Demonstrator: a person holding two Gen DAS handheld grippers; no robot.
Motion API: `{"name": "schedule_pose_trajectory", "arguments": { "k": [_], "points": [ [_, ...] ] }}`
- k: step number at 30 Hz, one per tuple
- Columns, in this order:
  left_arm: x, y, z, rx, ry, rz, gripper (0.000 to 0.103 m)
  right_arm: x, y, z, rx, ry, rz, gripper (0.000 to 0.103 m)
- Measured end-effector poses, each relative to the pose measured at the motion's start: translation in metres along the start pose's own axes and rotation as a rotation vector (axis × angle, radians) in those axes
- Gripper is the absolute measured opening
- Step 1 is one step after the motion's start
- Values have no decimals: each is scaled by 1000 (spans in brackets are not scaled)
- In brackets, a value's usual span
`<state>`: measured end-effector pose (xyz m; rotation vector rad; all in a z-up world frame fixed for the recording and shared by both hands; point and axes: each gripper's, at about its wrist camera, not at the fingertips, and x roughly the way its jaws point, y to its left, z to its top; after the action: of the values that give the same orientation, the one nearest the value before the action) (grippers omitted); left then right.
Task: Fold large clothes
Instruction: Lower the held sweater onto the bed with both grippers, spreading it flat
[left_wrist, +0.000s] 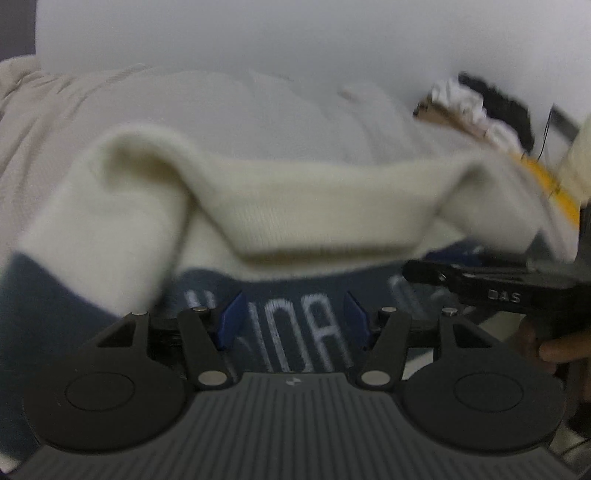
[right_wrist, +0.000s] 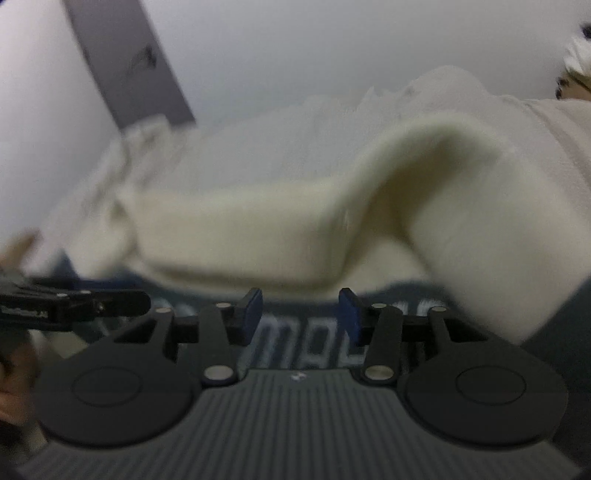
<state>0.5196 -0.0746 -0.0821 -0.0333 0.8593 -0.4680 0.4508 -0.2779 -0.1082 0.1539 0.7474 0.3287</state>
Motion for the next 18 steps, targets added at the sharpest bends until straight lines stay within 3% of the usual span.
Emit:
{"name": "schedule_pose_trajectory", "arguments": {
  "k": [3,7,12,15,18],
  "points": [
    [25,-6,-2,23,-24,68,64,21,4,-7,-56,-34,-31,38],
    [41,-2,12,-20,-97,134,64,42,5,5,-56,-112,-63,31],
    [49,14,53,-130,-155,234,64,53,6,36,-65,-187,-110,30],
    [60,31,78,-183,-179,224,65,60,6,60,-90,-238,-121,30],
    [73,34,103,-189,-164,263,64,79,-3,81,-46,-218,-95,31]
  ]
}}
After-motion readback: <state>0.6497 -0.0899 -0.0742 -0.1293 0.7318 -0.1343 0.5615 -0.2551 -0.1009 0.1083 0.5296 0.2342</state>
